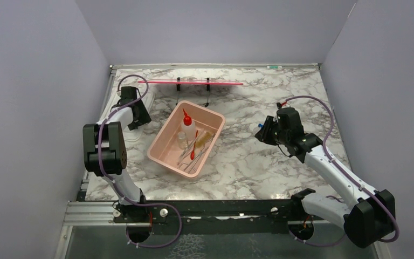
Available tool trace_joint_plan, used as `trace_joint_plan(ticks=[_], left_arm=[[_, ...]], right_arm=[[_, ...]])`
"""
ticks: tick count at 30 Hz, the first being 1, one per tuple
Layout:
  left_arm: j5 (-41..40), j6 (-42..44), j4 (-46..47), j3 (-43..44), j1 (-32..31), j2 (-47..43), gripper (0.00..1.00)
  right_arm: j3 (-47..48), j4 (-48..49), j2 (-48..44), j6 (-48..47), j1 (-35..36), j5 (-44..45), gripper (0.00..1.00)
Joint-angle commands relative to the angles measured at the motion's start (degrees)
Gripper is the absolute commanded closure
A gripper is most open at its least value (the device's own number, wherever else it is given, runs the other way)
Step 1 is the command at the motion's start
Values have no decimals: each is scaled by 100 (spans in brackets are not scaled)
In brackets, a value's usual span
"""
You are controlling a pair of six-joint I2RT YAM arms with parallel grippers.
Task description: Organize the chemistry lab equipment
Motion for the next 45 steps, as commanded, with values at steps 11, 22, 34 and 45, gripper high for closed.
trace_joint_plan(ticks=[11, 22, 34, 45], left_arm=[[211, -817, -101, -523, -104, -142, 74], [-466, -1162, -304, -864, -490, -456, 58], [-995, -1139, -463, -776, -499, -782, 91], [-1197, -622, -993, -616, -327, -2339, 91]], right_arm=[[78, 219, -77, 16, -9, -24, 70], [66, 213, -150, 29, -7, -17, 70], [161, 254, -127, -119, -9, -228, 70], [270, 317, -73, -115, -9, -676, 70]])
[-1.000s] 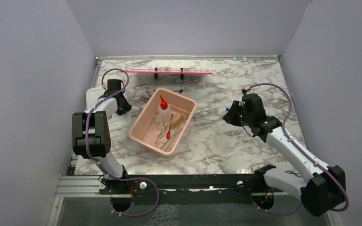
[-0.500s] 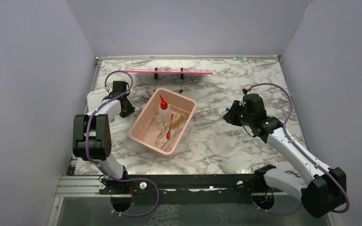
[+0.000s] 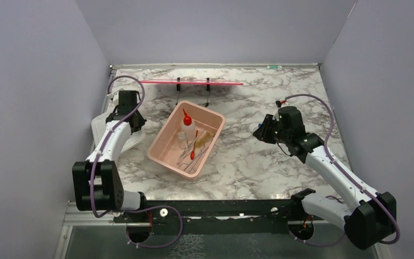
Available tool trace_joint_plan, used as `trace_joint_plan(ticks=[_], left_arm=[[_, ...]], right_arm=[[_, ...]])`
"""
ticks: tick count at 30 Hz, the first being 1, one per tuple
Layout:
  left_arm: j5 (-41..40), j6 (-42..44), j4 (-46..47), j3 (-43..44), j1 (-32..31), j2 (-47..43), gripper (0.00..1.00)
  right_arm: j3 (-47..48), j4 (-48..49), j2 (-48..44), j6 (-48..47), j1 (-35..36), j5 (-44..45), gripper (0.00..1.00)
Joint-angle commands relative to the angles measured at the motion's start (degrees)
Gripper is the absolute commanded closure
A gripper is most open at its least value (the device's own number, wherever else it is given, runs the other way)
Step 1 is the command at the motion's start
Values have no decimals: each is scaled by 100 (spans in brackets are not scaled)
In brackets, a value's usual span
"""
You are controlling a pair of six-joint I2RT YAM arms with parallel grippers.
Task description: Organize the chemistry lab equipment
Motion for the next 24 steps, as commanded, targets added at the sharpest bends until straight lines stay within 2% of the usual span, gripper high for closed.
trace_joint_plan(ticks=[1, 14, 24], left_arm=[[-87, 394, -340, 148, 201, -544, 91], [1301, 591, -721, 191, 507, -1617, 94], [2260, 142, -736, 196, 507, -2022, 95]], right_arm=[[195, 200, 19, -17, -9, -387, 70], [331, 301, -68, 375, 42, -1050, 71], [841, 594, 197, 849, 639, -1061, 70]])
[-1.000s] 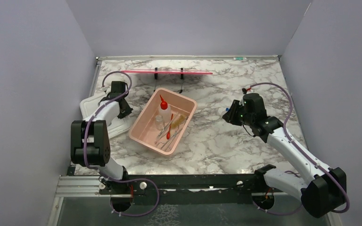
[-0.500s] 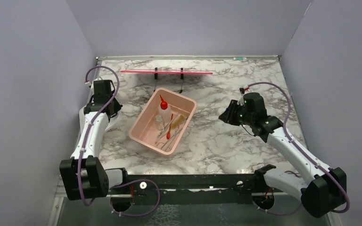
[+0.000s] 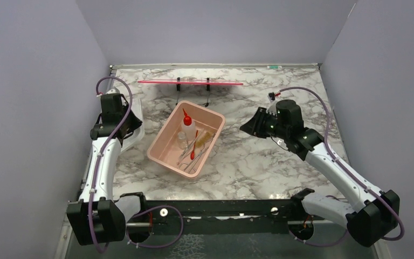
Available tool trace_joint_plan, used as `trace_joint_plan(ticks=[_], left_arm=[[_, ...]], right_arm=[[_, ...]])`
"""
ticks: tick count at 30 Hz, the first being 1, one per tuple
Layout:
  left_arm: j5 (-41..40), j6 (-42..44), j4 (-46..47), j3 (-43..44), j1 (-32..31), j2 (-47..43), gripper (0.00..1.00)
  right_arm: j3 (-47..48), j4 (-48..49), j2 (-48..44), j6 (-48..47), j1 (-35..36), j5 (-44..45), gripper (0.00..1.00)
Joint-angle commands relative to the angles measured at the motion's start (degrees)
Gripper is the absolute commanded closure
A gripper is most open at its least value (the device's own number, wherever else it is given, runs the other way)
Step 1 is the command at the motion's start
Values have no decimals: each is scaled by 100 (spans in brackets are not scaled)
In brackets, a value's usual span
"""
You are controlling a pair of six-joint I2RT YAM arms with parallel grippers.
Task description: Organize the chemistry lab equipment
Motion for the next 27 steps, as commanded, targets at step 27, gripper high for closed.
trace_joint_plan(ticks=[27], left_arm=[[2324, -1063, 137, -723, 4, -1201, 95]], right_arm=[[2571, 1379, 3257, 1594, 3013, 848, 55]])
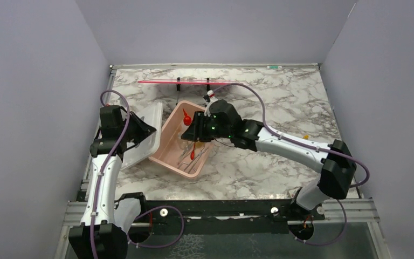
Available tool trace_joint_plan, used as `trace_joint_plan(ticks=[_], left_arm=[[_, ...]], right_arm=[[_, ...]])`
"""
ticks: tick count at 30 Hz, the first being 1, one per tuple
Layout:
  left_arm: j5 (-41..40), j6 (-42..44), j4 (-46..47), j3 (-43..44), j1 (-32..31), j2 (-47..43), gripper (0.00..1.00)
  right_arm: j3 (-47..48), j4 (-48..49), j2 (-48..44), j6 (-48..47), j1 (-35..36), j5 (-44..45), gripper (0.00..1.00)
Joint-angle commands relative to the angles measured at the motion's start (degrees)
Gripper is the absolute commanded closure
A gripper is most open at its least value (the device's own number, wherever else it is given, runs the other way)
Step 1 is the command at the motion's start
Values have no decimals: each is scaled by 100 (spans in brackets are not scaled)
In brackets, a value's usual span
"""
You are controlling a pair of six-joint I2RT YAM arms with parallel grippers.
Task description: Organize the chemistry lab equipment
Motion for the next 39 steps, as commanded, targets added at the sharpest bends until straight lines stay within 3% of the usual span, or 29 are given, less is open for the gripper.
trace_joint_plan(ticks=[1, 5, 9, 12, 14, 18, 24, 39], left_arm=[[213, -75, 206, -1, 4, -136, 95], [226, -72, 258, -120, 4, -119, 95], [-152, 208, 234, -112, 9, -32, 94], [-815, 570, 47, 206, 13, 136, 82], [-1230, 789, -35, 364, 13, 282, 68], [-1779, 1105, -52, 420, 13, 625, 55], [-1867, 1295, 88, 181, 13, 1354, 54], [-1231, 1711, 493, -186, 4, 2839, 50]], right_arm=[[615, 468, 755, 663, 254, 47, 53], [1051, 573, 1247, 950, 497, 187, 45], [1534, 195, 1605, 806, 685, 745, 44], [1362, 259, 1533, 723, 731, 1087, 45], [1191, 331, 1414, 655, 738, 1254, 45], [897, 393, 1113, 527, 746, 1556, 49], [405, 577, 632, 334, 746, 1843, 53], [107, 857, 119, -47, 746, 2184, 53]])
